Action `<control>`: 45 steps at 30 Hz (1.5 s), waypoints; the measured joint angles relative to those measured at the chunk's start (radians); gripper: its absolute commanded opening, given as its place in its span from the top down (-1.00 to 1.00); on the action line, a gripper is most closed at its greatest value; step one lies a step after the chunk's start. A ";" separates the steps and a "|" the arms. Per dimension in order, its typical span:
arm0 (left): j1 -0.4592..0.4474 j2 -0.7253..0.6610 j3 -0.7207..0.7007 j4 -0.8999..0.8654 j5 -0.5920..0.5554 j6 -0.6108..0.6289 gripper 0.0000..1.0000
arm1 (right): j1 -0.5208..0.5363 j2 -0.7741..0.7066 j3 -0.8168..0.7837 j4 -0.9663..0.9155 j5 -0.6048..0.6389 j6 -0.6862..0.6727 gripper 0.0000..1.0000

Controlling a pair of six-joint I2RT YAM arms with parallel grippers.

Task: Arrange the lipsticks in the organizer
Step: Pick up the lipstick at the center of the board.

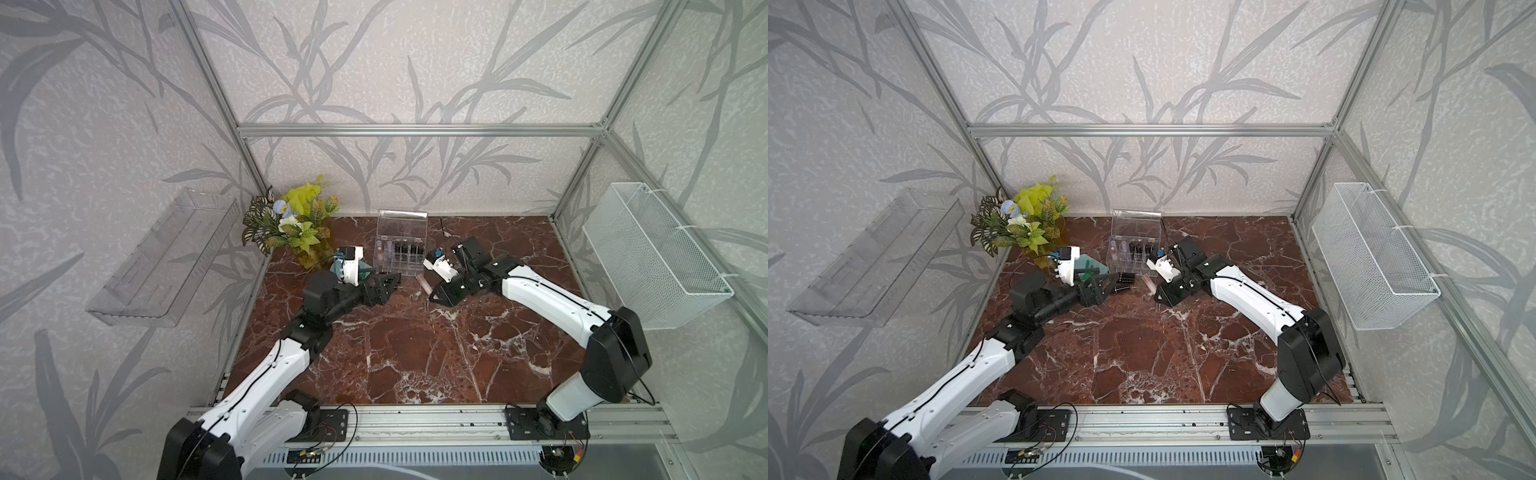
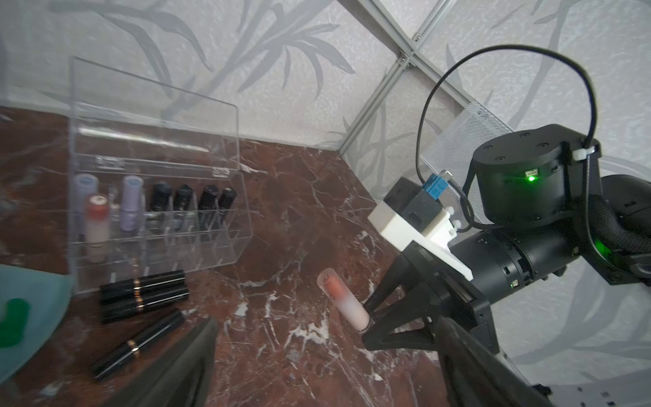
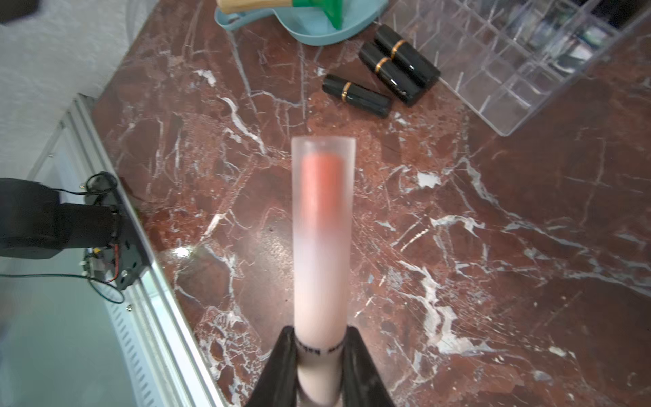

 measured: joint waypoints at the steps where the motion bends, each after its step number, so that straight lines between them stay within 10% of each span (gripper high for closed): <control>1: 0.000 0.025 0.011 0.004 0.040 -0.016 -1.00 | -0.001 -0.016 -0.011 0.010 -0.021 0.004 0.66; 17: -0.024 0.169 0.167 -0.072 0.216 -0.037 -0.93 | -0.012 -0.157 -0.076 0.115 -0.199 0.053 0.63; 45: -0.089 0.235 0.182 0.000 0.298 -0.066 0.40 | -0.011 -0.141 -0.077 0.145 -0.259 0.077 0.62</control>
